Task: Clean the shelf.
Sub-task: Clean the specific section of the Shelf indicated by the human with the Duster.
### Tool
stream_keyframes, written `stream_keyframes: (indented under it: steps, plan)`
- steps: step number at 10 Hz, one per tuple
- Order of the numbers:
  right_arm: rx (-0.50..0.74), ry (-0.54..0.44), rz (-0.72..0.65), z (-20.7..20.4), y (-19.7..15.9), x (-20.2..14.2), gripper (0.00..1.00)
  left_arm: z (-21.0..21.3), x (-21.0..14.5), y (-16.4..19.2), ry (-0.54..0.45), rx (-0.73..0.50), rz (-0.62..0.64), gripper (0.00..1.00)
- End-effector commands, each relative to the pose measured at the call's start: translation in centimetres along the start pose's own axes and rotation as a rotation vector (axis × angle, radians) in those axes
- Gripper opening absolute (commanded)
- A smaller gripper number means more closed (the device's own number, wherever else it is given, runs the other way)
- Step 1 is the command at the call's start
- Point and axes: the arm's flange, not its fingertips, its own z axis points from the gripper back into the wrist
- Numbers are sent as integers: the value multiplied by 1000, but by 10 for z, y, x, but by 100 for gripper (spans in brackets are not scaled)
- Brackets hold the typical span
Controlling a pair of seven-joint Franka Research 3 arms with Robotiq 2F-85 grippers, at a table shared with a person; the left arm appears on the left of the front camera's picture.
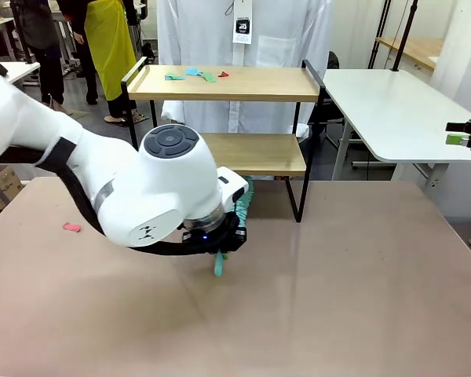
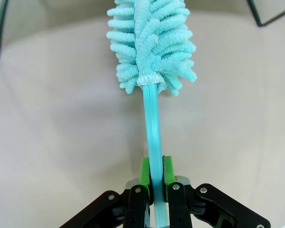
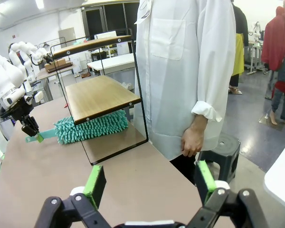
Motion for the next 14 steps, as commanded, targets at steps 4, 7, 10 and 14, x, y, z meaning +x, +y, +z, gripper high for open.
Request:
stream_keyframes:
  steps: [4, 7, 10, 14]
  plan:
    - [-6, 3, 5, -1, 0, 2, 100, 22, -8, 88, 63, 186, 146, 13]
    - [-6, 3, 5, -1, 0, 2, 100, 43, -7, 88, -19, 259, 150, 13]
    - [-6, 3, 5, -1, 0, 2, 100, 51, -9, 76, -140, 345, 167, 13]
    - [-6, 3, 5, -1, 0, 2, 100, 69, -12, 83, -111, 157, 74, 13]
